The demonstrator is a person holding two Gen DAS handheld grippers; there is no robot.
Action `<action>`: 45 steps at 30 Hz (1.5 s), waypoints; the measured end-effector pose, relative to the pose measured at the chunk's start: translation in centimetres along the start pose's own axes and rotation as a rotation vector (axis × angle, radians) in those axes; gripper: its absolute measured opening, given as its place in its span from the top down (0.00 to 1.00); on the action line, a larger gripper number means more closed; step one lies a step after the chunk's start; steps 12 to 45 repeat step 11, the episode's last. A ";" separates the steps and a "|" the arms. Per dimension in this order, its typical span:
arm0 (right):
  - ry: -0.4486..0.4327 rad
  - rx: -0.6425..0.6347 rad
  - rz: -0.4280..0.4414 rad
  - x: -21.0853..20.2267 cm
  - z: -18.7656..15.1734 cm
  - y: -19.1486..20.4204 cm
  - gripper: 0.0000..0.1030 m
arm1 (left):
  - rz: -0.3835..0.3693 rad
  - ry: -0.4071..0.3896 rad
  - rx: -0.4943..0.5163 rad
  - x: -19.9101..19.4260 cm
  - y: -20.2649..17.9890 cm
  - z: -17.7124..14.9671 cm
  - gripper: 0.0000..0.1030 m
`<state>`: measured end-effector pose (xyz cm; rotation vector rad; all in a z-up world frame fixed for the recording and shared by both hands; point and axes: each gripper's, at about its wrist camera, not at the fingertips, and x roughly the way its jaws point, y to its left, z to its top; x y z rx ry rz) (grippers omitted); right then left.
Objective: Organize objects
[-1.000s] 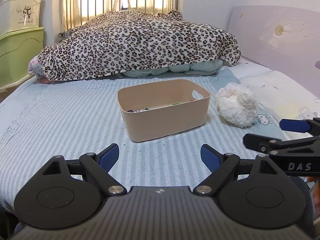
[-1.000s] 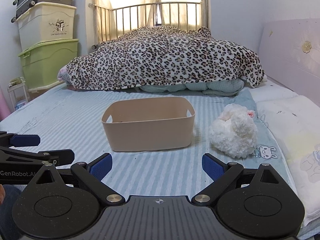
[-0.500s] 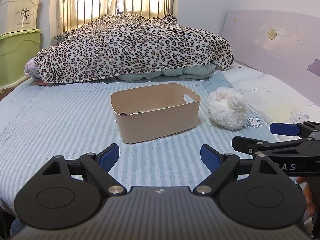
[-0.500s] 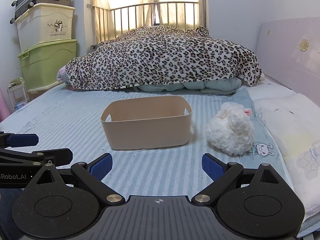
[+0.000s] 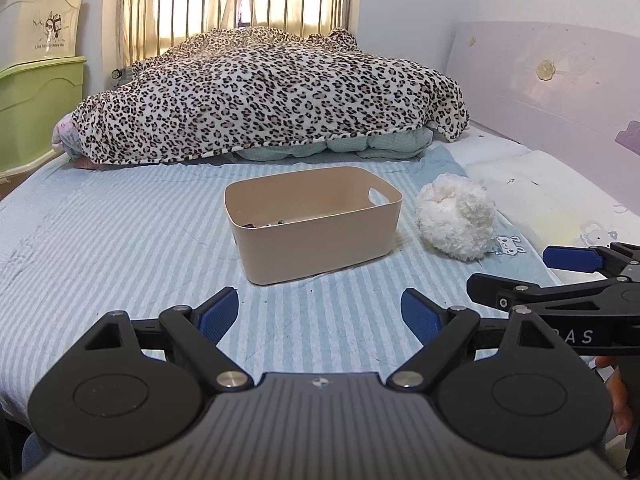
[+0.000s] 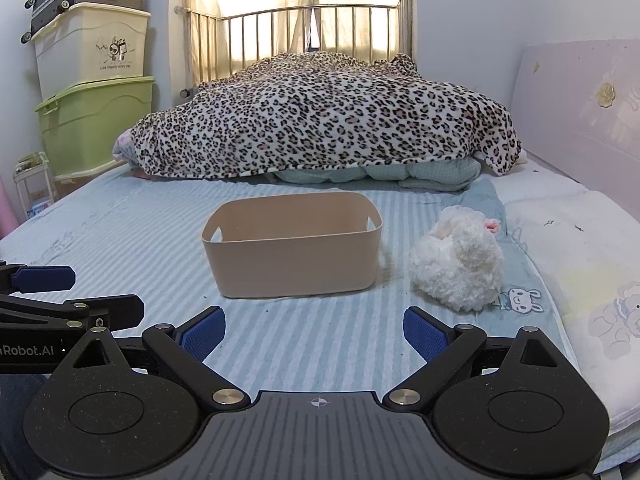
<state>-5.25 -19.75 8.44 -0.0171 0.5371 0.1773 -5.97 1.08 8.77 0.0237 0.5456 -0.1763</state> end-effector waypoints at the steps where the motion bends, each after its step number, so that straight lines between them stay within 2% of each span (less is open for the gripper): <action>1: 0.001 0.000 0.001 0.0 0.0 0.0 0.06 | -0.001 0.000 0.000 0.0 0.0 0.0 0.14; 45: 0.012 0.002 0.006 0.4 0.1 -0.2 0.06 | -0.008 0.004 0.000 0.3 -0.5 -0.1 0.14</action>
